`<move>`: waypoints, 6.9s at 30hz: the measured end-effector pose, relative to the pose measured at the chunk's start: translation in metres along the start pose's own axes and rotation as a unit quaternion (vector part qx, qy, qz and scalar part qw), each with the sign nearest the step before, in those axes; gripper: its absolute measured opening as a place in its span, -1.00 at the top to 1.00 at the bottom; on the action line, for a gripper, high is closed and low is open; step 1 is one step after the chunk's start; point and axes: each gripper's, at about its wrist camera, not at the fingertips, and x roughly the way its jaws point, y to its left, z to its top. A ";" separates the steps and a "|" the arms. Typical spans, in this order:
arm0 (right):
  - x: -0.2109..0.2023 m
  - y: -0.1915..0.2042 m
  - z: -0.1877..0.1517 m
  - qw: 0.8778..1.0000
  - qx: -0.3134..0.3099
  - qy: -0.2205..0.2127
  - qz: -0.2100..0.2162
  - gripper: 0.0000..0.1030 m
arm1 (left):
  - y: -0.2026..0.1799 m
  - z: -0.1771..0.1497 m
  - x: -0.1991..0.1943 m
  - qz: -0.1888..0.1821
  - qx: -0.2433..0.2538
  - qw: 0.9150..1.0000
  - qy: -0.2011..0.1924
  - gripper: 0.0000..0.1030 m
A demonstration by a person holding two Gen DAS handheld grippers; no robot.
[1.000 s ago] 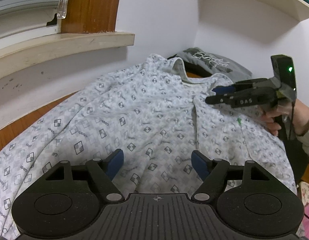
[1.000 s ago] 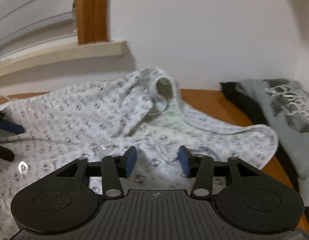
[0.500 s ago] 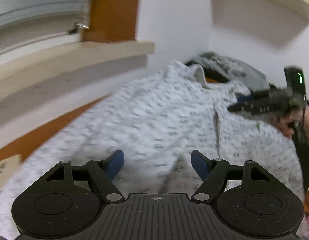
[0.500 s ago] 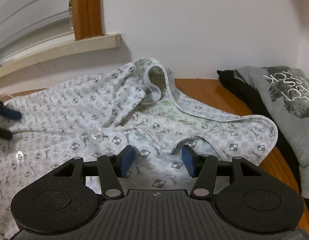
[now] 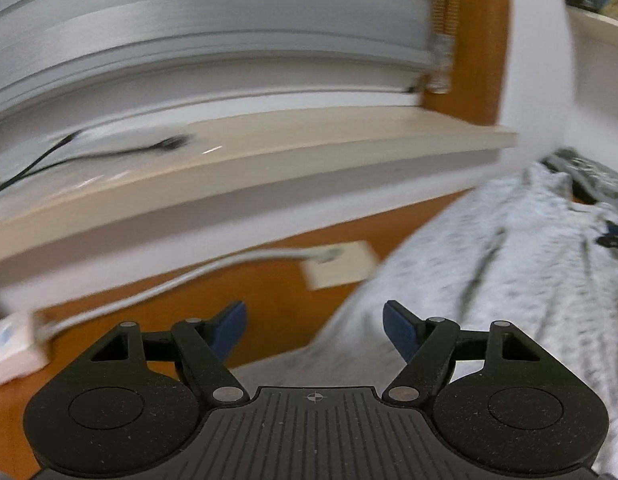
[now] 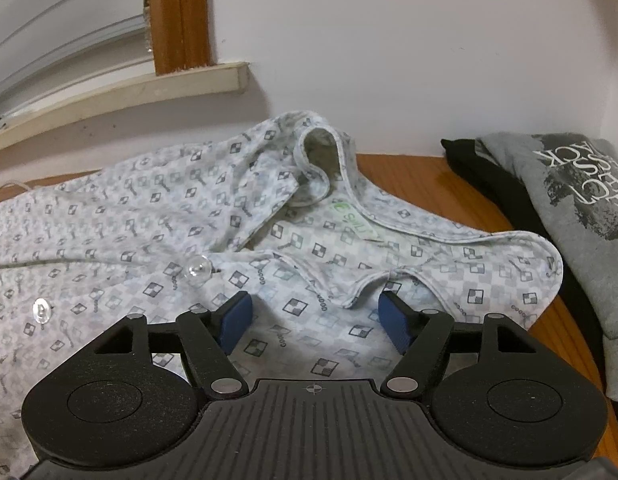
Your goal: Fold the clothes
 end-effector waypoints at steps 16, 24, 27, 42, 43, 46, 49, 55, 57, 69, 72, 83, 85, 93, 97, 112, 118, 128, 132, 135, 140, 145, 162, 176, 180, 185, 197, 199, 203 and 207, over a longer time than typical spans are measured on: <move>0.004 0.154 0.043 0.982 -0.155 -0.034 0.100 -0.25 | 0.049 -0.038 -0.032 0.055 -0.040 0.998 -0.014 -0.51; 0.041 0.325 0.060 0.940 -0.233 -0.017 0.249 -0.25 | 0.060 -0.052 -0.052 0.056 -0.047 0.997 -0.013 -0.53; 0.049 0.375 0.054 0.920 -0.268 -0.004 0.286 -0.25 | 0.062 -0.060 -0.058 0.057 -0.046 0.997 -0.011 -0.53; 0.018 0.355 0.099 0.937 -0.222 -0.111 0.246 0.97 | 0.056 -0.063 -0.072 0.033 -0.060 0.997 -0.027 -0.53; 0.013 0.339 0.107 0.942 -0.210 -0.123 0.230 0.97 | 0.053 -0.061 -0.069 0.028 -0.058 0.998 -0.026 -0.53; -0.004 0.278 0.127 0.960 -0.179 -0.156 0.147 0.97 | 0.041 -0.058 -0.059 0.013 -0.053 0.998 -0.022 -0.53; -0.021 0.208 0.144 0.971 -0.140 -0.183 0.058 0.97 | 0.028 -0.055 -0.049 -0.010 -0.049 0.999 -0.017 -0.53; -0.024 0.079 0.141 0.978 -0.080 -0.133 -0.138 0.85 | 0.010 -0.053 -0.037 -0.034 -0.042 0.999 -0.008 -0.53; -0.021 0.060 0.129 0.979 -0.068 -0.115 -0.152 0.80 | 0.009 -0.054 -0.036 -0.041 -0.047 0.998 -0.007 -0.53; 0.037 0.141 0.096 0.988 -0.119 -0.060 0.077 0.14 | 0.000 -0.056 -0.039 -0.065 -0.059 0.996 0.004 -0.52; 0.056 0.161 0.093 0.982 -0.150 -0.036 0.106 0.07 | -0.003 -0.057 -0.040 -0.067 -0.056 0.996 0.005 -0.52; 0.084 0.197 0.090 0.968 -0.221 0.023 0.116 0.43 | -0.018 -0.064 -0.038 -0.100 -0.045 0.994 0.017 -0.51; 0.075 0.193 0.087 0.969 -0.223 0.008 0.109 0.68 | -0.020 -0.066 -0.039 -0.104 -0.042 0.993 0.019 -0.50; 0.017 0.150 0.085 0.977 -0.183 -0.094 0.063 0.77 | -0.032 -0.066 -0.038 -0.131 -0.034 0.991 0.017 0.20; 0.004 0.134 0.081 0.976 -0.189 -0.108 0.027 0.77 | -0.039 -0.059 -0.045 -0.124 -0.022 0.992 -0.011 0.95; -0.048 0.117 0.109 0.959 -0.180 -0.215 -0.042 0.80 | 0.032 -0.007 -0.113 0.032 -0.086 0.984 -0.154 0.97; -0.036 0.155 0.136 0.943 -0.206 -0.253 -0.070 0.87 | 0.062 0.020 -0.102 0.068 -0.102 0.978 -0.171 0.97; 0.045 0.172 0.131 0.969 -0.208 -0.113 -0.065 0.54 | 0.047 0.003 -0.008 0.077 -0.067 0.994 -0.043 0.52; 0.037 0.177 0.107 0.973 -0.214 -0.080 -0.008 0.22 | 0.044 -0.013 -0.018 0.067 -0.070 0.995 -0.033 0.52; 0.030 0.190 0.096 0.974 -0.215 -0.064 0.036 0.16 | 0.036 -0.017 -0.022 0.052 -0.062 0.996 -0.024 0.49; 0.040 0.189 0.072 0.976 -0.207 -0.020 0.072 0.14 | 0.012 -0.025 -0.023 0.019 -0.029 0.999 -0.004 0.48; 0.044 0.169 0.045 0.979 -0.179 0.018 0.093 0.14 | -0.006 -0.033 -0.011 0.007 -0.006 1.000 0.020 0.48; -0.008 0.264 0.028 0.945 -0.214 -0.018 0.245 0.12 | -0.008 -0.017 0.035 0.050 0.044 0.997 0.031 0.57; -0.045 0.397 0.001 0.873 -0.297 0.019 0.386 0.16 | -0.004 -0.003 0.057 0.049 0.033 0.998 0.027 0.57; -0.048 0.418 -0.007 0.865 -0.315 0.035 0.389 0.17 | -0.004 0.000 0.058 0.048 0.035 0.998 0.031 0.57; -0.048 0.419 -0.018 0.857 -0.324 0.055 0.398 0.42 | -0.003 -0.001 0.058 0.045 0.031 0.998 0.030 0.57; -0.048 0.359 0.031 0.902 -0.247 -0.040 0.351 0.97 | 0.017 0.007 0.013 0.044 -0.005 0.999 0.005 0.61; -0.033 0.340 0.044 0.919 -0.223 -0.043 0.322 0.97 | 0.021 0.008 -0.005 0.035 -0.014 0.999 -0.010 0.61; 0.008 0.307 0.052 0.944 -0.186 -0.018 0.273 0.97 | 0.005 -0.008 -0.027 0.008 0.008 1.000 -0.010 0.55; 0.028 0.283 0.046 0.955 -0.161 0.006 0.249 0.77 | -0.019 -0.032 -0.037 -0.028 0.014 0.999 0.004 0.51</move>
